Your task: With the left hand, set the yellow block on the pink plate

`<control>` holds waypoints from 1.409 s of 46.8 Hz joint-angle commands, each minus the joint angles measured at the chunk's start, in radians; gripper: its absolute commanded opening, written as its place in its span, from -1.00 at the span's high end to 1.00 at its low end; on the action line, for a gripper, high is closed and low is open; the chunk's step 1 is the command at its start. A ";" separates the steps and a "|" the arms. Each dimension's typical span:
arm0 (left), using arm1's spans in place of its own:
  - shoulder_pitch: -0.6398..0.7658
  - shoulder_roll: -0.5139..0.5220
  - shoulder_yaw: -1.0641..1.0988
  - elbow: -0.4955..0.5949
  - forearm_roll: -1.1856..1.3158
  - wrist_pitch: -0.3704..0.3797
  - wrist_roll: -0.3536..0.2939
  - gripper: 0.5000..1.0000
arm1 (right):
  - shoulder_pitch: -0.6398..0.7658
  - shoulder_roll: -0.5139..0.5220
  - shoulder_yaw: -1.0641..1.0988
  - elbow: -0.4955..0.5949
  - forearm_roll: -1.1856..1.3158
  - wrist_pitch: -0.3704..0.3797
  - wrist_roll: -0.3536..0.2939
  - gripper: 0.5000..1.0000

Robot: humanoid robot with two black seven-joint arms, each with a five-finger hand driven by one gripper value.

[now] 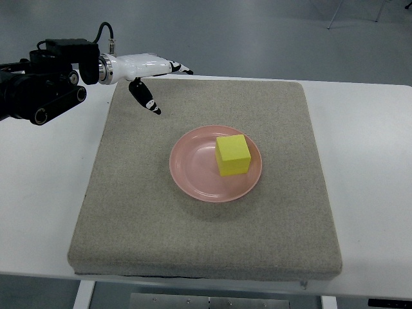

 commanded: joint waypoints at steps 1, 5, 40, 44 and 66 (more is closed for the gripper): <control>0.003 -0.003 0.003 0.054 -0.053 0.000 0.004 -0.96 | 0.000 0.000 0.000 0.000 0.000 0.001 0.000 -0.69; 0.026 -0.004 0.004 0.115 -0.104 0.003 0.004 -0.96 | 0.000 0.000 0.000 0.000 0.000 0.000 0.000 -0.69; 0.172 -0.161 -0.010 0.447 -0.662 0.167 0.009 -0.93 | 0.000 0.000 0.000 0.000 0.000 0.000 0.000 -0.69; 0.179 -0.162 -0.010 0.451 -0.744 0.167 0.009 -0.93 | 0.000 0.000 0.000 0.000 0.000 0.000 0.000 -0.69; 0.186 -0.184 -0.189 0.468 -0.997 0.157 0.199 -0.93 | 0.000 0.000 0.000 0.000 0.000 0.001 0.000 -0.69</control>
